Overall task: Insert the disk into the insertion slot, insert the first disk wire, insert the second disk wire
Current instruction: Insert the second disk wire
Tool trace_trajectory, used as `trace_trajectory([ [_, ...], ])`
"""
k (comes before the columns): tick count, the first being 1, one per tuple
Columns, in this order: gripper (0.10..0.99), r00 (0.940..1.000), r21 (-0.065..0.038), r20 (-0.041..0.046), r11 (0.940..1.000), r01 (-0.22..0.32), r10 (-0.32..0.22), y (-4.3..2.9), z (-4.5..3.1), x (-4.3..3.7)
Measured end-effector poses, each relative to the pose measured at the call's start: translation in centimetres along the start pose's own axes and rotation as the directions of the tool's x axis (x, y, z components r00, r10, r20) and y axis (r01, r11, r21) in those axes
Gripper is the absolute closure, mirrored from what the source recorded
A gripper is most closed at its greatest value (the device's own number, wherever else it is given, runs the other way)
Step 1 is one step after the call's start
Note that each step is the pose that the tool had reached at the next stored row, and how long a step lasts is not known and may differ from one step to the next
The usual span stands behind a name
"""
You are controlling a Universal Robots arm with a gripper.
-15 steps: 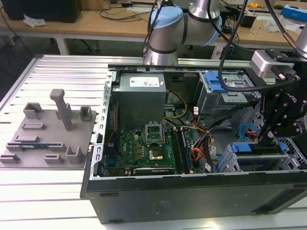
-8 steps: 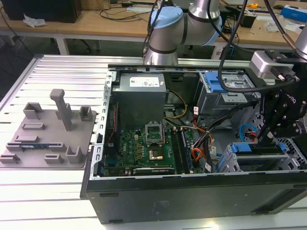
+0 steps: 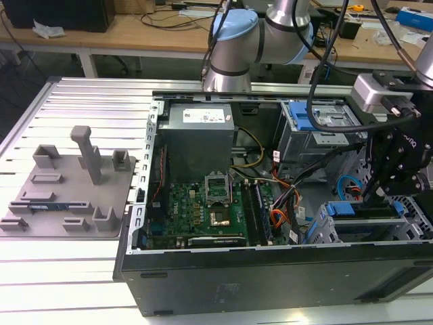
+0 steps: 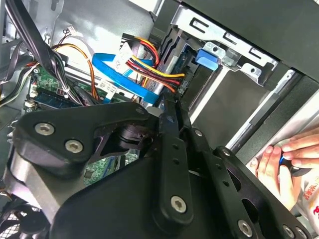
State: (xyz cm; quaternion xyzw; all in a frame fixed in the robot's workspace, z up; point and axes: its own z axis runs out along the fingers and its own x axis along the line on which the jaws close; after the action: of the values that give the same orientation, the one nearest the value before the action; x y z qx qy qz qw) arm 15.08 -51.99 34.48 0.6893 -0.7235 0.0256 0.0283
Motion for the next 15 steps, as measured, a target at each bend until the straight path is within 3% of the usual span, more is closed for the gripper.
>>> trace_trajectory([
  [15, 0.925, 1.0000, 0.000, 0.0010, 1.0000, 0.001, -0.001, -0.02, 0.72, 0.04],
])
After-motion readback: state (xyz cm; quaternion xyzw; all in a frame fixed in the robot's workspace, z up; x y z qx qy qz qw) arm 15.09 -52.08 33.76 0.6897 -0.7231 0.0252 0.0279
